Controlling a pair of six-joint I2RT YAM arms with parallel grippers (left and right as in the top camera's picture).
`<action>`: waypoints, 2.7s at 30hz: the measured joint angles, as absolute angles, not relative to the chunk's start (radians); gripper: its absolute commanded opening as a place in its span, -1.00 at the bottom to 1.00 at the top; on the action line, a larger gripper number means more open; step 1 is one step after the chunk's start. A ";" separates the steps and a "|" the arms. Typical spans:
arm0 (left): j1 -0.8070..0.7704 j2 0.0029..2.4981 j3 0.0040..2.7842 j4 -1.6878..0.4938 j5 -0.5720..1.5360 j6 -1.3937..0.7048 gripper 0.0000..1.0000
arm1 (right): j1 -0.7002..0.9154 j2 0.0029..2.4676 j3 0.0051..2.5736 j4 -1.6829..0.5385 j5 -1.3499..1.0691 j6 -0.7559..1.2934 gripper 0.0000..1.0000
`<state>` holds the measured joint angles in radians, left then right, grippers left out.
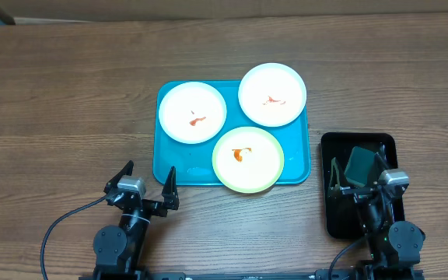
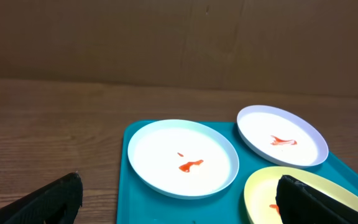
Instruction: Clean dirty plates on tray and stack at the side
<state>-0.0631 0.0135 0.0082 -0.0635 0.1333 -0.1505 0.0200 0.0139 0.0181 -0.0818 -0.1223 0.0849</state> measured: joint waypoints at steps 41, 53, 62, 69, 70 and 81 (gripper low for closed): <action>-0.063 0.014 0.008 -0.064 0.133 -0.150 1.00 | 0.020 0.014 0.018 -0.082 -0.122 0.084 1.00; -0.063 0.014 0.008 -0.064 0.133 -0.150 1.00 | 0.020 0.014 0.018 -0.082 -0.123 0.084 1.00; -0.063 0.014 0.008 -0.064 0.133 -0.153 1.00 | 0.020 0.014 0.018 -0.080 -0.123 0.085 1.00; -0.063 0.014 0.009 -0.067 0.134 -0.208 1.00 | 0.020 0.014 0.018 -0.081 -0.123 0.118 1.00; -0.063 0.014 0.010 -0.075 0.133 -0.213 1.00 | 0.020 0.014 0.018 -0.086 -0.123 0.130 1.00; -0.063 0.182 0.248 -0.426 0.129 -0.200 0.99 | 0.020 0.137 0.199 -0.369 -0.123 0.195 1.00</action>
<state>-0.0631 0.1822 0.2481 -0.4255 0.1291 -0.2005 0.0204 0.1368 0.1989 -0.3695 -0.1230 0.1947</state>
